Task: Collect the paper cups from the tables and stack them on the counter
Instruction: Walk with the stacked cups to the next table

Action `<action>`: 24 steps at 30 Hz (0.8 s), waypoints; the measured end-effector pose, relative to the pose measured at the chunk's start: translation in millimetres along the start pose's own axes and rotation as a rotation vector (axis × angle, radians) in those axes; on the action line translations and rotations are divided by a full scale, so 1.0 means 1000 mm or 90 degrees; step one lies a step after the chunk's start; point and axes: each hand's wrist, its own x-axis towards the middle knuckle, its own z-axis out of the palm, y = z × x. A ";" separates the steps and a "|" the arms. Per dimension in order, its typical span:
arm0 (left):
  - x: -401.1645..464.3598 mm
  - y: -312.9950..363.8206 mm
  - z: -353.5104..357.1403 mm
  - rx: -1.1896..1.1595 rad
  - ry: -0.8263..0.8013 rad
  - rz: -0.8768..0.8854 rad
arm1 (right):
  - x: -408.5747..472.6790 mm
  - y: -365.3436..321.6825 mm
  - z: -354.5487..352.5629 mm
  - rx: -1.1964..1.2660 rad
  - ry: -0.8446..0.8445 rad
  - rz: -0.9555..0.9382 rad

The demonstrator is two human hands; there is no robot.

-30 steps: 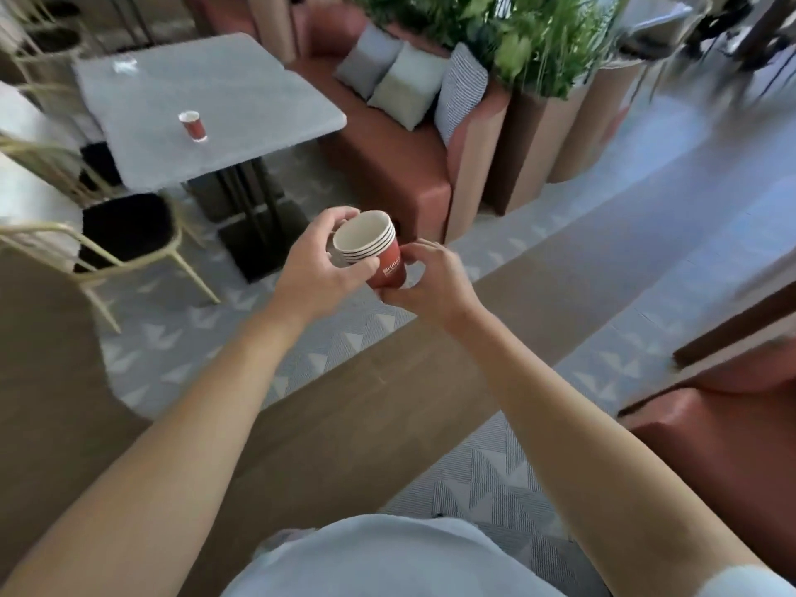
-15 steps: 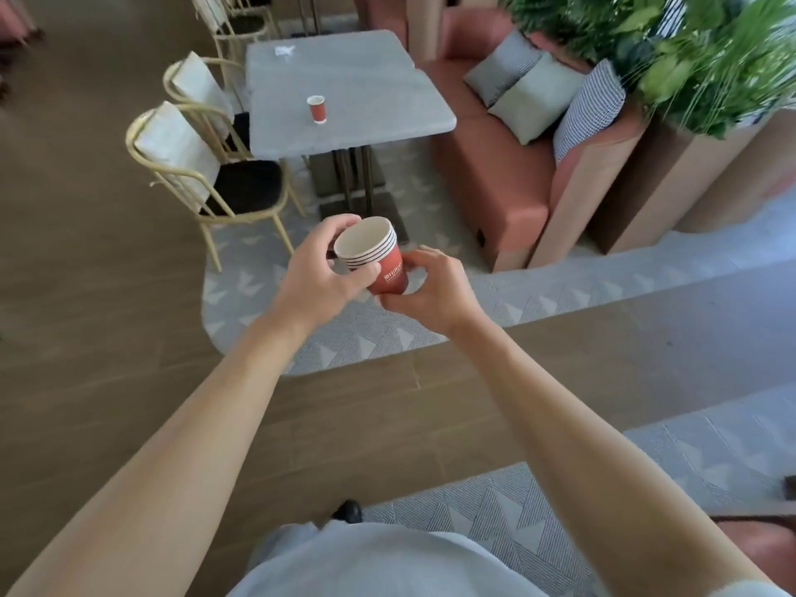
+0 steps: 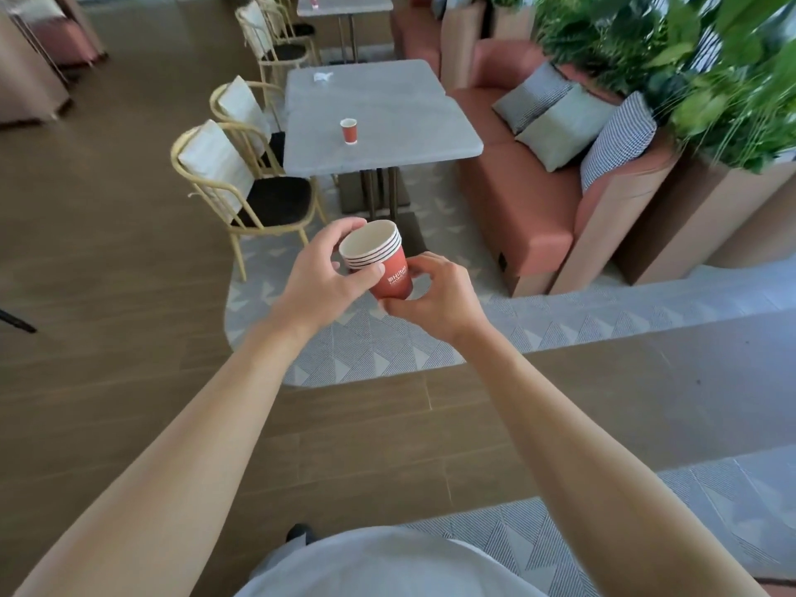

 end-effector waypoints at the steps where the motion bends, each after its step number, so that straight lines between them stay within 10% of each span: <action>1: 0.003 -0.004 -0.001 -0.007 -0.002 0.001 | 0.002 -0.001 0.002 -0.006 0.002 0.005; 24: 0.110 -0.124 -0.167 -0.112 -0.089 0.059 | 0.113 -0.100 0.151 -0.059 0.080 0.081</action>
